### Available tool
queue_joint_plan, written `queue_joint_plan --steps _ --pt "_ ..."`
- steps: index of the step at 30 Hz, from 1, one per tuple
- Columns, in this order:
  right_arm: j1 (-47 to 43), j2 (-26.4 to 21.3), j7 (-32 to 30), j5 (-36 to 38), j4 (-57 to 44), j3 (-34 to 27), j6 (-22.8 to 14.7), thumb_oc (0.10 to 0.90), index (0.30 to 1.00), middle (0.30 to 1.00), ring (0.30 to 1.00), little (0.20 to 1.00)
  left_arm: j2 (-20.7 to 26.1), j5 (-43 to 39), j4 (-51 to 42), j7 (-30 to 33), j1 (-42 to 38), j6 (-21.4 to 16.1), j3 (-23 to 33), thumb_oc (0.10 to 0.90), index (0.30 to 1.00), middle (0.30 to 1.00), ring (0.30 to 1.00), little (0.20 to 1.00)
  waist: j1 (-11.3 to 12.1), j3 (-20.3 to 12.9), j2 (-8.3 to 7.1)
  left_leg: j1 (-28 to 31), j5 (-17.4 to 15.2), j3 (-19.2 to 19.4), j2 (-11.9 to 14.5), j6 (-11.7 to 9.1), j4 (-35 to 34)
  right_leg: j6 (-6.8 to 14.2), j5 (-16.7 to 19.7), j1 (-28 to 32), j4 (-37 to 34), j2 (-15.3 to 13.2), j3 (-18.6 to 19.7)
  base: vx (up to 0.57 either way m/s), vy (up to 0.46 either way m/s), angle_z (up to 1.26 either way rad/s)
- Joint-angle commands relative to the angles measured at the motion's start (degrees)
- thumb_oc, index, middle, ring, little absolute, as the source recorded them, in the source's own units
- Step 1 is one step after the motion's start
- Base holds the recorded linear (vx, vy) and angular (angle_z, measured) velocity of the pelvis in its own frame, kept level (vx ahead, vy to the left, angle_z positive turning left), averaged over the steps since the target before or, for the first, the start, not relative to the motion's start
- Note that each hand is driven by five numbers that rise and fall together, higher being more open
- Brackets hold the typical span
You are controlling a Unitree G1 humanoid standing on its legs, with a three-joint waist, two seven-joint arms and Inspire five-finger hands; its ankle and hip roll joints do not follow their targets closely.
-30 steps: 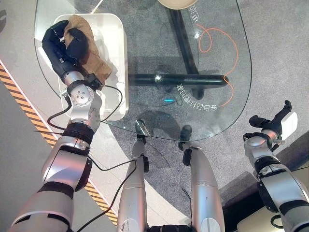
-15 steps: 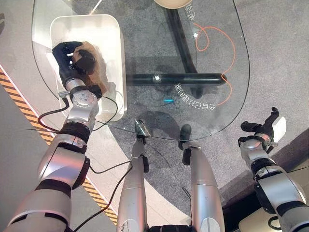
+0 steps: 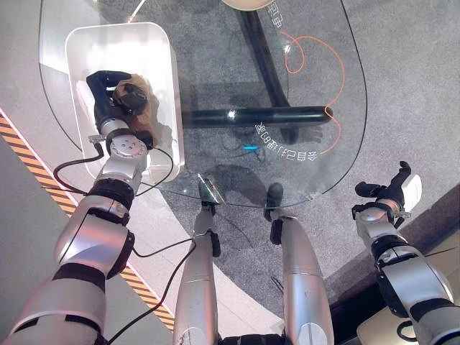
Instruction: Wipe the table with a cloth and put it in the basket.
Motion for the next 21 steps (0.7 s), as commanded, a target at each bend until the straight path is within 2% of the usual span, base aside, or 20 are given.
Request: queue_joint_plan --steps 1,21 --pt "0.7 -3.6 -2.0 0.8 1.5 -0.1 -0.2 0.8 0.9 0.9 0.9 0.9 6.1 3.6 1.7 1.0 -6.4 -3.1 1.8 0.8 0.9 0.9 0.9 0.9 0.9 -1.6 -0.37 0.5 -9.9 2.7 -0.9 1.0 9.0 2.9 4.1 2.9 -8.5 3.4 2.7 0.0 0.0 0.0" --pt "0.5 -3.5 -1.9 0.8 1.5 -0.1 -0.3 0.8 0.9 0.9 0.9 0.9 6.5 2.7 1.7 1.4 -6.6 -3.3 2.3 0.8 0.9 0.9 0.9 0.9 1.2 -1.6 -0.59 0.5 -9.8 2.2 -0.9 0.9 9.1 2.7 4.0 3.0 -8.2 3.6 2.7 0.0 0.0 0.0"
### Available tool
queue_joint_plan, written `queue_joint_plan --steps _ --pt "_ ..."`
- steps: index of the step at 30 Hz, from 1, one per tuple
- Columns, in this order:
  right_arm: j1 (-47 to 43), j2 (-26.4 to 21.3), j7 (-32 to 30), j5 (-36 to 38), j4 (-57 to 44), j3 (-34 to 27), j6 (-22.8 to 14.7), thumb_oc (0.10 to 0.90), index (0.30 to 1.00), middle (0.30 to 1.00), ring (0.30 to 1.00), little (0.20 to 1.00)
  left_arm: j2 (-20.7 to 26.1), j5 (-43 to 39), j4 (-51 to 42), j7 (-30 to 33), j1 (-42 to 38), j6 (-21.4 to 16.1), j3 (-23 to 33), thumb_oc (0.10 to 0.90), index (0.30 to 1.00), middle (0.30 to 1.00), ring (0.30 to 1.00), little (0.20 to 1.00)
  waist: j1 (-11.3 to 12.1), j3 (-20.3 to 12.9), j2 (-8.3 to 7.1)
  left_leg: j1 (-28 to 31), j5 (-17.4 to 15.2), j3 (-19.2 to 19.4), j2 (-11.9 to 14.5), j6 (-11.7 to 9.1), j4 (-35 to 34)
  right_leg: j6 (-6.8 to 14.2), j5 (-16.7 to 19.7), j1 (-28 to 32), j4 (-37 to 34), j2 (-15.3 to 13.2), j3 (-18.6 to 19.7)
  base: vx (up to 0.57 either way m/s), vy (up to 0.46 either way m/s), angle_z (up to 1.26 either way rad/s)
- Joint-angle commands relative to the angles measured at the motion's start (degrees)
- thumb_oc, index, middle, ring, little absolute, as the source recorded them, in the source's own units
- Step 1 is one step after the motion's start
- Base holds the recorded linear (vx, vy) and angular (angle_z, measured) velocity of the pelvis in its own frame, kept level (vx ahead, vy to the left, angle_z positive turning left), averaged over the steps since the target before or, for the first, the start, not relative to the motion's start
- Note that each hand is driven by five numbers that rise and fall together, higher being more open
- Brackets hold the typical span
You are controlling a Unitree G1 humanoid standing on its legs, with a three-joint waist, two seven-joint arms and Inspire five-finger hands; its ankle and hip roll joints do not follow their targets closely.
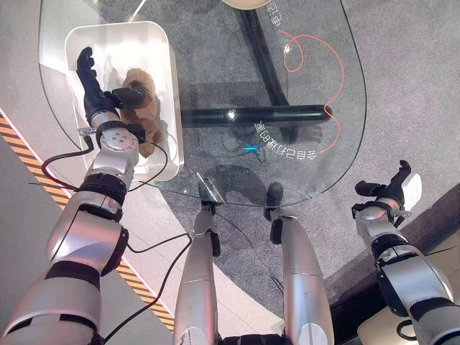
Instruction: Wipe the table with a cloth and put it in the basket.
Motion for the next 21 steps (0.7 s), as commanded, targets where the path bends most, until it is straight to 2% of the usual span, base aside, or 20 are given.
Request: queue_joint_plan --steps 1,4,8,10,13,14,16,20,21 --pt "0.9 -3.5 -2.1 0.8 1.4 -0.2 -0.3 0.8 0.9 0.9 0.9 0.9 4.3 2.6 1.5 2.7 -5.6 -3.3 2.2 0.8 0.9 0.9 0.9 0.9 1.1 -1.6 -0.55 0.4 -9.9 2.2 -1.1 1.0 8.8 3.0 3.6 3.0 -8.3 3.4 2.7 0.0 0.0 0.0" --pt "0.9 -3.5 -1.8 0.8 1.5 -0.2 -0.5 0.8 0.9 0.9 0.9 0.9 4.2 1.9 1.4 3.0 -5.4 -3.8 2.3 0.8 0.9 0.9 0.9 0.9 1.1 -1.6 -0.57 0.5 -9.8 2.2 -1.1 1.1 8.7 3.0 3.6 3.0 -8.3 3.5 2.7 0.0 0.0 0.0" --pt "2.4 -2.9 -1.5 1.2 1.2 -0.6 -0.9 0.8 0.9 0.9 0.9 0.9 4.3 -0.8 -0.4 5.5 -4.0 -8.1 3.9 0.8 0.9 0.9 0.9 0.9 1.2 -1.6 -0.54 1.6 -9.9 1.7 -1.2 1.1 8.2 2.8 3.4 4.1 -8.5 4.0 3.2 -0.01 -0.028 0.0" --pt "2.5 -2.9 -1.5 1.2 1.2 -0.6 -0.9 0.8 0.9 0.9 0.9 0.9 4.3 -0.7 -0.5 5.5 -3.9 -8.0 3.9 0.8 0.9 0.9 0.9 0.9 1.1 -1.6 -0.53 1.7 -9.9 1.7 -1.2 1.1 8.1 2.8 3.4 4.1 -8.5 4.0 3.2 -0.01 -0.028 0.0" --pt "5.7 -0.7 0.0 2.2 0.6 -1.6 -1.3 0.8 0.9 0.9 0.9 0.9 4.1 -0.9 -5.8 9.3 1.7 -14.6 8.4 0.8 0.9 0.9 0.9 0.9 2.0 -1.6 -0.69 6.0 -9.6 1.3 -1.7 1.1 5.8 3.4 3.8 8.5 -10.6 4.2 3.1 -0.04 -0.097 -0.01" --pt "5.7 -0.6 0.0 2.4 0.5 -1.6 -1.3 0.8 0.9 0.9 0.9 0.9 4.2 -0.9 -6.0 9.4 1.8 -14.8 8.6 0.8 0.9 0.9 0.9 0.9 2.1 -1.6 -0.68 6.0 -9.1 1.3 -1.7 1.1 5.4 3.4 4.3 8.6 -11.0 4.2 3.0 -0.03 -0.075 -0.03" --pt "8.2 0.0 0.5 3.3 0.3 -2.3 -1.6 0.8 0.9 0.9 0.9 0.9 4.4 -0.3 -9.2 9.8 6.2 -16.7 11.3 0.8 0.9 0.9 0.9 0.9 2.7 -1.6 -0.76 10.3 -8.8 1.2 -1.8 0.9 3.3 4.0 4.7 12.7 -13.0 3.7 2.7 -0.02 -0.061 -0.04" --pt "10.9 -0.1 1.6 3.1 0.5 -3.9 -1.3 0.8 0.9 0.9 0.9 0.9 5.0 -1.9 -11.4 7.2 11.0 -16.6 14.2 0.8 0.9 0.9 0.9 0.9 3.2 -1.6 -0.72 16.6 -7.9 1.6 -1.9 0.5 -0.3 4.8 5.6 19.2 -16.7 2.8 2.3 -0.01 -0.013 -0.03" --pt "12.4 -0.4 2.5 2.5 0.7 -4.7 -0.9 0.8 0.9 0.9 0.9 0.9 5.4 -3.4 -11.9 4.8 13.4 -15.8 15.4 0.8 0.9 0.9 0.9 0.9 3.3 -2.9 -0.65 19.1 -7.5 1.9 -1.9 0.3 -2.3 5.1 6.1 21.9 -18.7 2.4 2.2 0.04 0.019 -0.03"
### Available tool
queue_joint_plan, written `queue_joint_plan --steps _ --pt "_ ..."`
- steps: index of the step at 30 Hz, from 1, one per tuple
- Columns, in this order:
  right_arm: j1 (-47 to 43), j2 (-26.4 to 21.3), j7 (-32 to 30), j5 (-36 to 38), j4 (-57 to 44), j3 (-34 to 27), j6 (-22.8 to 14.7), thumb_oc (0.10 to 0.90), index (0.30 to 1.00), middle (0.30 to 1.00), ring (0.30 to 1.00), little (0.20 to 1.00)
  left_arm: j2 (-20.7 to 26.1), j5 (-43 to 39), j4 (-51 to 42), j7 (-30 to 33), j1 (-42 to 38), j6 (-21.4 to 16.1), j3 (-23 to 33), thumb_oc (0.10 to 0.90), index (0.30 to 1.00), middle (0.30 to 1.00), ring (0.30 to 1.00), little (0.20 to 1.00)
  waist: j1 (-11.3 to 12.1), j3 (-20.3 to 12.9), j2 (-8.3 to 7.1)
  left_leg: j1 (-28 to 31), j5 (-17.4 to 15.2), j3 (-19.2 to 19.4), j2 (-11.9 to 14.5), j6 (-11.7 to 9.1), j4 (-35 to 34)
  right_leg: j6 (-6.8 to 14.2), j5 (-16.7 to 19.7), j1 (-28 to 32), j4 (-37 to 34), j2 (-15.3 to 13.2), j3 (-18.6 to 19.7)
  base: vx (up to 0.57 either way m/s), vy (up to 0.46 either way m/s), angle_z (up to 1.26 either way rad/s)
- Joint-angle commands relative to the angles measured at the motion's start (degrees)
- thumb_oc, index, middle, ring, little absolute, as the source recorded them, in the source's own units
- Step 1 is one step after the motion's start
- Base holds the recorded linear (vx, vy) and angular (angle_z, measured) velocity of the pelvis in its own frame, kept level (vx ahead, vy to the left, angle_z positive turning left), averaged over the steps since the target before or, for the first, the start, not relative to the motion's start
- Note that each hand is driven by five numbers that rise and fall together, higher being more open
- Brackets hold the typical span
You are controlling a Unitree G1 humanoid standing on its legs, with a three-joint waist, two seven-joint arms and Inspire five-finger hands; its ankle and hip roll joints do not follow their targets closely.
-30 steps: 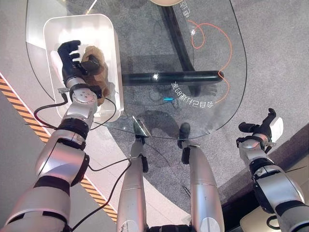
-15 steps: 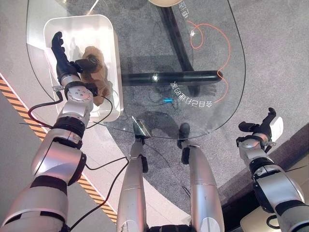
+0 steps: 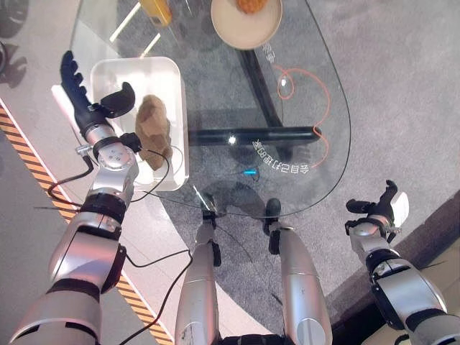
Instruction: Wipe the table with a cloth and put it in the basket.
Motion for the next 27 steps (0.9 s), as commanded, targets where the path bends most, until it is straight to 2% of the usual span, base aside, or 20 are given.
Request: queue_joint_plan --steps 1,3,9,13,16,18,19,23,27 --pt "3.0 -2.9 -0.1 1.0 0.9 -3.4 -0.5 0.8 0.9 0.9 0.9 0.9 5.4 -2.3 -1.5 -0.8 -0.5 -4.4 3.7 0.8 0.9 0.9 0.9 0.9 1.3 -3.0 -0.73 3.3 -7.7 1.9 -3.5 0.8 3.2 4.5 5.5 5.8 -12.0 0.7 2.9 0.08 0.034 -0.06" --pt "5.8 -3.5 1.0 0.3 1.2 -4.9 -0.2 0.8 0.9 0.9 0.9 0.9 5.8 -2.4 -2.7 -3.0 3.1 -3.1 4.7 0.8 0.9 0.9 0.9 0.9 1.6 -5.5 -0.52 6.7 -7.4 2.0 -3.6 0.7 0.5 4.8 5.9 9.2 -14.3 0.2 2.8 0.08 0.041 -0.04" --pt "12.8 -3.7 4.1 -0.9 2.0 -7.6 -1.0 0.8 0.9 0.9 0.9 0.9 7.1 -3.5 -5.2 -5.7 8.6 -2.3 6.8 0.8 0.9 0.9 0.9 0.9 1.9 -10.0 -0.17 13.7 -7.0 2.0 -3.7 0.8 -4.7 5.4 6.6 17.0 -19.4 -0.6 2.4 0.06 0.026 -0.02" --pt "16.7 -3.3 6.8 -1.5 2.0 -8.8 0.0 0.8 0.9 0.9 0.9 0.9 6.0 -3.9 -6.0 -8.7 13.3 -2.3 8.2 0.8 0.9 0.9 0.9 0.9 2.4 -12.8 -0.06 17.7 -6.6 1.8 -3.9 0.8 -7.5 5.8 7.0 21.7 -22.1 -0.9 1.8 0.06 0.01 0.04" --pt "20.6 -2.2 10.4 -2.1 2.3 -9.7 2.6 0.8 0.9 0.9 0.9 0.9 3.5 -4.6 -5.9 -14.7 19.5 -1.7 10.0 0.8 0.9 0.9 0.9 0.9 2.9 -15.8 -0.18 21.4 -6.3 1.6 -3.9 0.8 -9.5 6.2 7.5 26.1 -24.3 -1.1 1.1 0.14 -0.015 0.14" --pt "22.5 -1.6 11.2 -2.4 2.7 -10.0 3.3 0.8 0.9 0.9 0.9 0.9 1.9 -4.1 -5.6 -16.4 22.9 -1.0 10.5 0.8 0.9 0.9 0.9 0.9 3.1 -17.3 -0.27 22.7 -6.4 1.6 -3.9 0.9 -9.8 6.4 7.8 27.8 -25.0 -1.3 0.9 0.18 0.0 0.19" --pt "24.3 -1.0 14.2 -3.3 3.0 -10.4 4.6 0.8 0.9 0.9 0.9 0.9 0.3 -4.0 -4.6 -19.0 26.7 0.0 11.3 0.8 0.9 0.9 0.9 0.9 3.2 -18.8 -0.42 23.9 -6.5 1.7 -3.7 0.9 -10.0 6.5 8.0 29.5 -26.0 -1.3 0.7 0.2 0.015 0.16" --pt "27.6 0.8 19.7 -6.6 4.4 -10.3 5.8 0.8 0.9 0.9 0.9 0.9 -4.8 -1.5 0.7 -23.9 35.5 0.7 11.7 0.8 0.9 0.9 0.9 0.9 3.8 -22.9 -0.73 27.1 -7.6 1.8 -3.4 0.8 -10.4 6.7 8.5 33.5 -28.7 -1.3 0.1 0.23 0.019 0.01" --pt "29.8 1.8 26.0 -9.2 5.3 -10.1 4.9 0.8 0.9 0.9 0.9 0.9 -7.4 -2.5 8.0 -30.3 40.0 1.5 13.4 0.8 0.9 0.9 0.9 0.9 3.9 -24.6 -1.27 29.2 -8.3 2.3 -2.9 0.8 -10.4 6.7 8.1 35.8 -29.0 -1.2 -0.1 0.12 0.001 -0.01"
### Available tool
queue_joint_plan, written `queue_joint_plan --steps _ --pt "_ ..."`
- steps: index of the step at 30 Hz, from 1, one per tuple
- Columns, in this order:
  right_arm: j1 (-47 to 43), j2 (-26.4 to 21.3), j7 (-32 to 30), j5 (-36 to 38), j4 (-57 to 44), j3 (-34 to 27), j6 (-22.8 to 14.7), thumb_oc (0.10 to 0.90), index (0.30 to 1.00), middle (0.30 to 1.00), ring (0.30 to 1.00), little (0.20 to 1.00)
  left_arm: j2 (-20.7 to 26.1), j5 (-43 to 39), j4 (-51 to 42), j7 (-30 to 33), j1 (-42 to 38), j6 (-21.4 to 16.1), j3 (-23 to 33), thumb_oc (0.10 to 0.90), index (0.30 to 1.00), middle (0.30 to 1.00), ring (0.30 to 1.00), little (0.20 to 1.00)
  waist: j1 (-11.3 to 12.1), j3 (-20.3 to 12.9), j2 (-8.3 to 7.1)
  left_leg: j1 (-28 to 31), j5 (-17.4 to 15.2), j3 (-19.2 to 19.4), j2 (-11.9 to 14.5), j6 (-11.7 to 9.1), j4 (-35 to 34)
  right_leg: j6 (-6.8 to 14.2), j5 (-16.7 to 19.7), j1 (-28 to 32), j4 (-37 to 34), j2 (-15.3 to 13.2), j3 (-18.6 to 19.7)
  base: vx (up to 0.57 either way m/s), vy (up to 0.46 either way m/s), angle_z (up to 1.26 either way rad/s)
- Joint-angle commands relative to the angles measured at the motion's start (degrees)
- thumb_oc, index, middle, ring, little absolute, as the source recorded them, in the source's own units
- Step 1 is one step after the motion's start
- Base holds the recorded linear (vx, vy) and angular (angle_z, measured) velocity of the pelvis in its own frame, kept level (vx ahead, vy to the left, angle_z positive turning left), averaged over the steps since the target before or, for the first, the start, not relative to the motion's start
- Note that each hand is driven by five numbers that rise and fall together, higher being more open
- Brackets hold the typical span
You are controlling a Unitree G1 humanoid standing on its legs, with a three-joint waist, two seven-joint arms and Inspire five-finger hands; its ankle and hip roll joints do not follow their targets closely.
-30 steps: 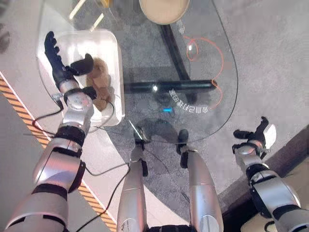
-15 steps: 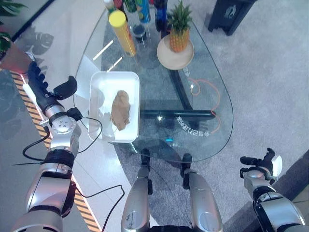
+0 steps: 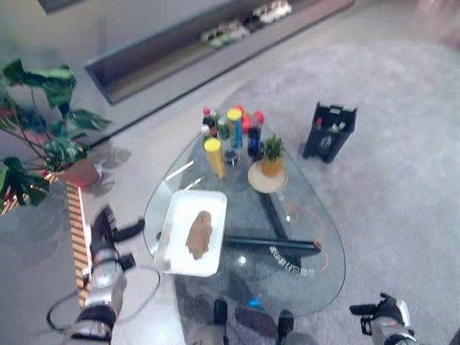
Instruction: Wipe the table with a cloth and put it in the basket.
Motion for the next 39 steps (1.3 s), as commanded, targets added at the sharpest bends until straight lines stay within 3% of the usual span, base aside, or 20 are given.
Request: queue_joint_plan --steps 1,8,13,24,39 --pt "2.2 -1.8 4.5 -3.2 3.0 -0.1 -0.7 0.8 0.9 0.9 0.9 0.9 0.5 0.4 6.0 -5.4 -2.9 -2.2 4.8 0.8 0.9 0.9 0.9 0.9 1.0 -2.4 -0.7 2.1 -4.5 1.3 -0.8 -0.2 0.0 1.9 0.8 -2.4 2.9 -1.9 3.0 0.08 -0.013 -0.01" --pt "3.6 -0.4 8.7 -6.1 4.0 0.6 0.6 0.8 0.9 0.9 0.9 0.9 -2.8 10.3 13.5 -9.5 0.7 0.7 2.3 0.8 0.9 0.9 0.9 0.9 1.0 -3.6 -1.29 4.1 -5.2 2.0 -0.2 -0.4 0.0 1.8 0.2 0.1 2.4 -1.6 2.3 0.03 -0.007 0.0" --pt "2.4 0.6 11.1 -9.1 3.9 3.0 2.4 0.8 0.9 0.9 0.9 0.9 -4.9 18.6 18.1 -12.3 2.6 3.8 -3.1 0.8 0.9 0.9 0.9 0.9 0.9 -4.1 -1.35 5.6 -5.7 2.6 0.2 -0.4 0.0 1.9 0.4 1.3 1.6 -1.7 2.2 0.0 0.004 -0.02" --pt "0.7 2.9 11.5 -11.6 3.8 7.0 5.3 0.8 0.9 0.9 0.9 0.9 -7.8 23.0 20.1 -16.0 1.3 12.3 -8.5 0.8 0.9 0.9 0.9 0.9 0.3 -4.8 -1.36 7.4 -6.2 3.5 0.9 -0.6 0.0 1.8 0.2 2.7 1.5 -1.8 2.1 0.0 -0.001 -0.01" --pt "0.4 4.6 15.4 -13.7 4.5 9.7 9.3 0.8 0.9 0.9 0.9 0.9 -9.3 25.3 20.9 -18.2 1.6 16.1 -10.7 0.8 0.9 0.9 0.9 0.9 0.5 -5.0 -1.33 8.1 -6.5 3.3 1.2 -0.7 0.0 1.8 0.2 3.1 1.1 -2.1 1.9 0.01 0.0 0.0"
